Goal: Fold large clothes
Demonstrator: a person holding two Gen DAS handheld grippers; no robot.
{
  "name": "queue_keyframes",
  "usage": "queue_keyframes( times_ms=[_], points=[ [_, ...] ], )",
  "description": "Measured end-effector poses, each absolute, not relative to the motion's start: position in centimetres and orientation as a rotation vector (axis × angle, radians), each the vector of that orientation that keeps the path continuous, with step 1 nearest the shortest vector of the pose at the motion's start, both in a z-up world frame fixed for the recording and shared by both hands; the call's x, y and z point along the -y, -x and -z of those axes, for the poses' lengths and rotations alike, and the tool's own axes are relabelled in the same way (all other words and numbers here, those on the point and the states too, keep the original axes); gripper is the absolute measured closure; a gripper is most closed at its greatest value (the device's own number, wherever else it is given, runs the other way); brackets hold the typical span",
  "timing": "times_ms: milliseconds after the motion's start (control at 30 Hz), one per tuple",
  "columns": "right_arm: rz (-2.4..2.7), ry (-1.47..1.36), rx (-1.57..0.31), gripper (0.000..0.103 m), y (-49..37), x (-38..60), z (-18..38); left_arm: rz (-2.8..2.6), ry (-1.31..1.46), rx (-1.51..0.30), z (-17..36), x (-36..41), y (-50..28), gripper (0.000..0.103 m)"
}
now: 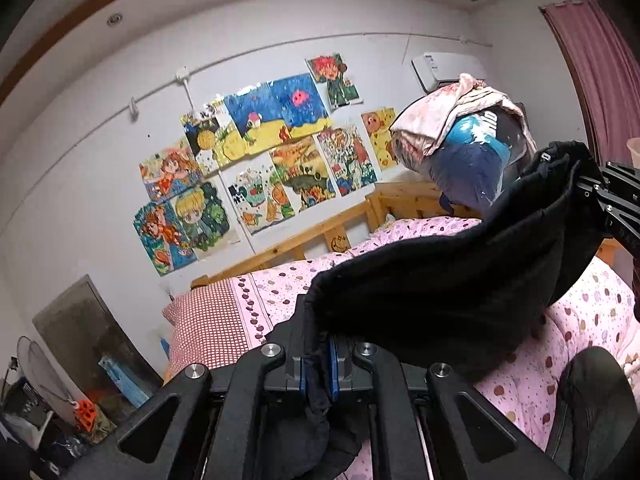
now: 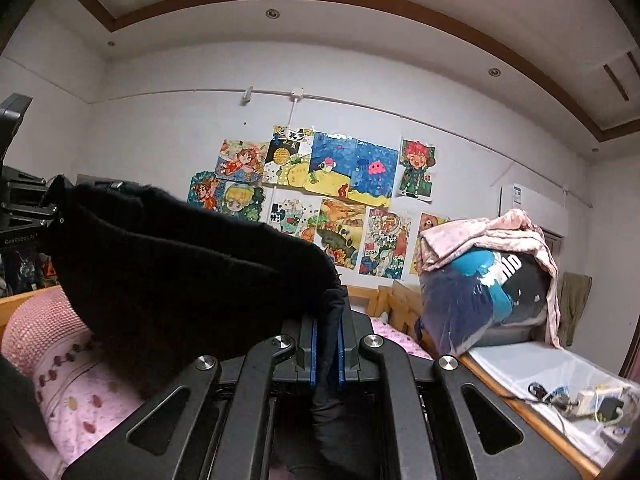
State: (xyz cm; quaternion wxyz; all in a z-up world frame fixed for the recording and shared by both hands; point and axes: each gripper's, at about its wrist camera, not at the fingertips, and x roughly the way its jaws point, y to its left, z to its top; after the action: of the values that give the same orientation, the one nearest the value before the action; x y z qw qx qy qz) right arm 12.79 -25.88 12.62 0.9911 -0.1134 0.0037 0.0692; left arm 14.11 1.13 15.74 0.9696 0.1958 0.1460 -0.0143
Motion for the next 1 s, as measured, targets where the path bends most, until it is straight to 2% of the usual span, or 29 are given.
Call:
queue_keyframes(
  times_ms=[300, 500, 1000],
  points=[
    [-0.154, 0.333, -0.032, 0.097, -19.9, 24.6, -14.1, -0.007, -0.422, -0.316, -15.1, -0.5, -21.8, 0.095],
    [-0.151, 0.291, -0.071, 0.097, -25.2, 24.4, -13.4, -0.033, -0.412, -0.319, -13.6, -0.1, -27.0, 0.095],
    [-0.136, 0.328, -0.176, 0.097, -39.5, 21.7, -8.9, -0.070, -0.369, -0.432, -6.1, -1.2, -41.1, 0.093]
  ],
)
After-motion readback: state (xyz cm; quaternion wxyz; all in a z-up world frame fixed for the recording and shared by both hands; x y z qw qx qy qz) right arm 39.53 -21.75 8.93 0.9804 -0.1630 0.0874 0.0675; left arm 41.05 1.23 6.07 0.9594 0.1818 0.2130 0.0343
